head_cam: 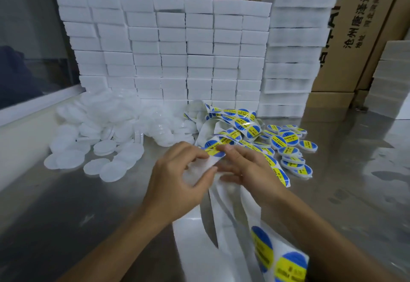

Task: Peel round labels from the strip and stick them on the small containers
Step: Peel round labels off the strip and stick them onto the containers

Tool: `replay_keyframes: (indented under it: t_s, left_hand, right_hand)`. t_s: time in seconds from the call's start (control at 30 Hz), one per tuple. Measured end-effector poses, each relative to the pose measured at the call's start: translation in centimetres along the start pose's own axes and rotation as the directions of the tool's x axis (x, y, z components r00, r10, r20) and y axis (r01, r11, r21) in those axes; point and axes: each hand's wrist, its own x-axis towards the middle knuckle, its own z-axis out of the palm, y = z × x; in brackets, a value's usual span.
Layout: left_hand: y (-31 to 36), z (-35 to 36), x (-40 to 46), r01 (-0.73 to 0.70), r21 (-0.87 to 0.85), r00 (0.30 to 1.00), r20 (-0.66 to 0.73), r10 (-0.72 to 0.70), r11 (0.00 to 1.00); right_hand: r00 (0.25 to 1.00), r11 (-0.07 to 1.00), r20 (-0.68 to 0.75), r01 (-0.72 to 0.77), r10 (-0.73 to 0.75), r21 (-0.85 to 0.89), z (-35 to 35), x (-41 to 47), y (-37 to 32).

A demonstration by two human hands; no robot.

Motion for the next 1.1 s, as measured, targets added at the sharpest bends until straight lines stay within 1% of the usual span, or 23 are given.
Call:
replay_keyframes:
  t_s: [0.03, 0.07, 0.1, 0.13, 0.17, 0.2, 0.23, 0.27, 0.3, 0.33, 0.47, 0.6, 0.63, 0.67, 0.73, 0.8, 0.83, 0.9, 0.97, 1.03, 1.1]
  left_hand:
    - [0.0, 0.0, 0.0, 0.039, -0.042, 0.999, 0.019, -0.038, 0.998]
    - [0.1, 0.0, -0.1, 0.113, -0.087, 0.993, 0.028, -0.111, 0.99]
    - [0.2, 0.0, 0.0, 0.229, -0.146, 0.973, 0.041, -0.225, 0.962]
    - [0.4, 0.0, 0.0, 0.374, -0.227, 0.927, 0.083, -0.365, 0.899]
    - [0.5, 0.1, 0.2, 0.519, -0.319, 0.855, 0.164, -0.493, 0.793]
    - [0.5, 0.2, 0.3, 0.634, -0.397, 0.772, 0.263, -0.579, 0.664]
    - [0.4, 0.3, 0.3, 0.709, -0.446, 0.699, 0.348, -0.624, 0.545]
    - [0.4, 0.3, 0.3, 0.751, -0.466, 0.651, 0.403, -0.644, 0.467]
    - [0.4, 0.3, 0.3, 0.771, -0.471, 0.626, 0.432, -0.649, 0.43]
    - [0.4, 0.3, 0.4, 0.781, -0.468, 0.613, 0.449, -0.65, 0.413]
    - [0.3, 0.2, 0.4, 0.792, -0.479, 0.597, 0.476, -0.645, 0.379]
    - [0.0, 0.3, 0.0, 0.785, -0.463, 0.614, 0.501, -0.61, 0.411]
    - [0.0, 0.4, -0.1, 0.788, -0.456, 0.613, 0.51, -0.604, 0.414]
    - [-0.1, 0.5, -0.2, 0.789, -0.452, 0.611, 0.507, -0.608, 0.416]
    - [-0.3, 0.6, -0.3, 0.788, -0.445, 0.611, 0.472, -0.636, 0.426]
    - [-0.5, 0.7, -0.2, 0.785, -0.438, 0.611, 0.431, -0.664, 0.438]
    - [-0.6, 0.8, -0.2, 0.783, -0.446, 0.61, 0.421, -0.671, 0.433]
    - [-0.6, 1.0, -0.2, 0.777, -0.469, 0.613, 0.417, -0.671, 0.419]
    - [-0.6, 1.1, -0.3, 0.774, -0.457, 0.623, 0.425, -0.657, 0.438]
    - [-0.6, 1.2, -0.4, 0.757, -0.455, 0.648, 0.424, -0.633, 0.469]
    - [-0.5, 1.2, -0.4, 0.725, -0.438, 0.687, 0.404, -0.604, 0.531]
  right_hand:
    - [0.997, 0.999, -0.056, 0.047, -0.048, -0.02, -0.3, 0.2, 0.1]
    - [0.991, 0.995, -0.102, 0.087, -0.091, -0.051, -0.6, 0.2, 0.2]
    - [0.983, 0.99, -0.135, 0.113, -0.124, -0.086, -0.8, 0.3, 0.3]
    - [0.977, 0.984, -0.155, 0.128, -0.147, -0.121, -0.9, 0.2, 0.4]
    - [0.973, 0.978, -0.16, 0.142, -0.166, -0.151, -1.0, 0.2, 0.4]
    - [0.972, 0.974, -0.151, 0.154, -0.18, -0.166, -1.1, 0.1, 0.4]
    - [0.975, 0.973, -0.127, 0.163, -0.184, -0.166, -1.1, 0.0, 0.3]
    - [0.979, 0.973, -0.09, 0.168, -0.184, -0.156, -1.1, 0.0, 0.2]
    - [0.981, 0.973, -0.045, 0.178, -0.187, -0.149, -1.0, 0.0, 0.2]
    - [0.98, 0.968, 0.003, 0.198, -0.2, -0.156, -1.0, -0.1, 0.2]
    - [0.947, 0.897, 0.116, 0.321, -0.3, -0.305, -0.6, -0.3, 0.3]
    - [0.901, 0.804, 0.158, 0.433, -0.404, -0.409, -0.5, -0.2, 1.0]
    - [0.876, 0.755, 0.176, 0.477, -0.449, -0.45, -0.6, -0.2, 1.2]
    - [0.842, 0.683, 0.203, 0.527, -0.499, -0.507, -0.7, -0.2, 1.4]
    - [0.771, 0.488, 0.264, 0.587, -0.579, -0.645, -1.0, -0.2, 1.5]
    - [0.724, 0.318, 0.297, 0.581, -0.623, -0.749, -1.2, -0.2, 1.2]
    - [0.712, 0.266, 0.296, 0.563, -0.637, -0.782, -1.2, -0.2, 1.0]
    - [0.693, 0.198, 0.289, 0.532, -0.661, -0.823, -1.4, -0.3, 0.7]
    - [0.654, 0.143, 0.322, 0.553, -0.684, -0.821, -1.5, -0.3, 0.7]
    - [0.638, 0.118, 0.358, 0.579, -0.682, -0.807, -1.5, -0.4, 0.7]
    - [0.623, 0.089, 0.377, 0.586, -0.686, -0.806, -1.5, -0.3, 0.6]
